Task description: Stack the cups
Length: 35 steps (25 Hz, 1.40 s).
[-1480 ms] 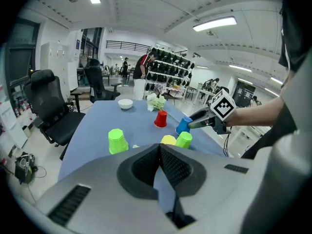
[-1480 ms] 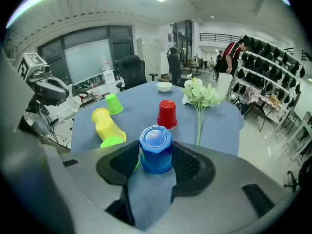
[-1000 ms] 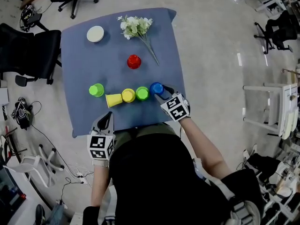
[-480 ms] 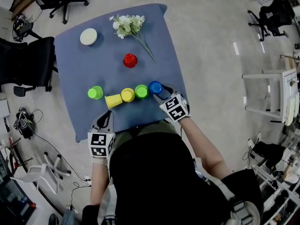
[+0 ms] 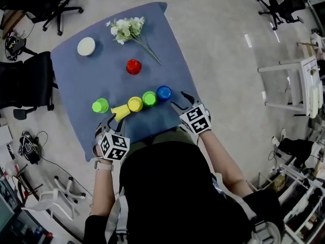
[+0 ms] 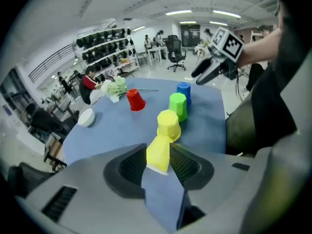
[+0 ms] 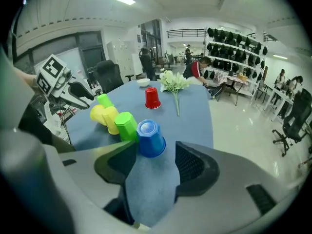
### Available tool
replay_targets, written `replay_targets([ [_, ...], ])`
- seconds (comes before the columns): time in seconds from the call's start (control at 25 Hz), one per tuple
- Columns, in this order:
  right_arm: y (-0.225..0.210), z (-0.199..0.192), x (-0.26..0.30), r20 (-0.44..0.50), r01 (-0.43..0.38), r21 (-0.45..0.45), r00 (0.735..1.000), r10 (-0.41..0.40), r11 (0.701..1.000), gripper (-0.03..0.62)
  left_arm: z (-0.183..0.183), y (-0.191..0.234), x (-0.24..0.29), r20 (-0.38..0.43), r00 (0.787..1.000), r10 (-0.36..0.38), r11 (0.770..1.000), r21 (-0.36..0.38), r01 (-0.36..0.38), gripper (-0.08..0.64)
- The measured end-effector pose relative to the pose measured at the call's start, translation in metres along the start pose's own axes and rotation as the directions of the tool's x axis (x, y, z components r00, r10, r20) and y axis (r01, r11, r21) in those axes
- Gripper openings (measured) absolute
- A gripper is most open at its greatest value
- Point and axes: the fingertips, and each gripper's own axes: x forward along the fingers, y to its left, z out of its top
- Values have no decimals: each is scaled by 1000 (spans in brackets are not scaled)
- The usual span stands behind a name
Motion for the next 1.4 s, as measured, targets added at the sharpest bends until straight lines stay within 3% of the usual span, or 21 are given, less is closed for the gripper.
replay_targets([
  [0.08, -4, -5, -9, 0, 27, 26, 1000, -27, 999, 252, -2, -1, 10, -50, 999, -21, 997, 76, 25, 162],
  [0.24, -8, -21, -23, -2, 70, 71, 998, -70, 995, 252, -6, -6, 28, -125, 990, -65, 984, 158, 85, 207],
  [0.52, -6, -45, -43, -22, 118, 121, 993, -116, 986, 252, -17, -12, 57, -235, 964, -126, 951, 247, 184, 258],
  [0.72, -6, -50, -56, -19, 143, 153, 990, -142, 978, 252, -24, -11, 68, -289, 951, -110, 938, 286, 195, 261],
  [1.0, -8, -50, -62, -14, 146, 153, 989, -146, 977, 252, -16, 0, 60, -232, 971, -54, 958, 263, 116, 253],
  [1.2, -7, -41, -57, -4, 122, 124, 993, -122, 985, 252, -2, 9, 41, -126, 991, -42, 988, 145, 60, 252],
  [1.4, -10, -28, -53, 9, 98, 90, 995, -99, 991, 252, 24, 18, 13, 22, 1000, 7, 999, 53, -8, 250],
])
